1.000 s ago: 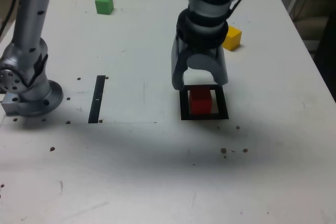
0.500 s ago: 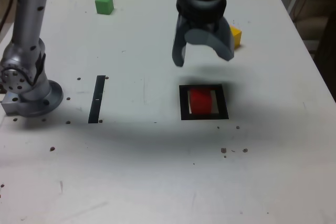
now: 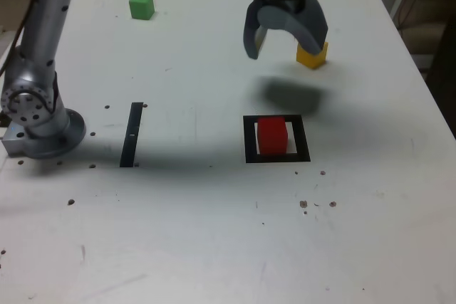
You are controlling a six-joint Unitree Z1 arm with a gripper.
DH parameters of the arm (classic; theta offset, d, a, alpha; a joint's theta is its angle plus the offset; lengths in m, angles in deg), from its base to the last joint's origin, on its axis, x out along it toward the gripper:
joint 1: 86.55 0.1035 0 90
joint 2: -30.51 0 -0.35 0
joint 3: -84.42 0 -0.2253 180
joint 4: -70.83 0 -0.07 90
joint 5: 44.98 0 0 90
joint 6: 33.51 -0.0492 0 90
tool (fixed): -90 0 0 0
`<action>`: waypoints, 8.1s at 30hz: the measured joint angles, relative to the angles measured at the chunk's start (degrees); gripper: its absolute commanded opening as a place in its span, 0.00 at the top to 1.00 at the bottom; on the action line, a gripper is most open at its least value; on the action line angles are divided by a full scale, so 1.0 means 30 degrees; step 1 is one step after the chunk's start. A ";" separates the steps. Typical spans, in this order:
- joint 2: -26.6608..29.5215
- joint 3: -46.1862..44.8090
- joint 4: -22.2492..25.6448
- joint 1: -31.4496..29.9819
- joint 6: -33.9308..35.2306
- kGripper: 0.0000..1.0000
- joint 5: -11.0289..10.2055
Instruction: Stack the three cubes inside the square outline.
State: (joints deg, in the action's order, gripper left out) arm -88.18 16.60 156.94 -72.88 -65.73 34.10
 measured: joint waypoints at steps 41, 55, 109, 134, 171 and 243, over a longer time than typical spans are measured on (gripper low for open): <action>-0.6466 0.8316 0.2701 0.1135 -0.7339 0.30 -0.1672; -0.6663 0.8569 0.2637 0.0967 -0.6806 0.65 -0.1868; 0.0861 0.1673 0.4805 -0.5286 0.6000 0.65 -0.0357; 0.0492 0.0991 0.4994 -0.7002 1.2708 0.65 0.3556; -0.1002 0.1232 0.3571 -0.7002 1.2289 0.03 0.3525; 0.4617 -0.4972 0.2401 0.9662 -0.1120 0.00 -0.2227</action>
State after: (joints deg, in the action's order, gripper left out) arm -74.33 1.69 164.14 -43.89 -69.09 27.42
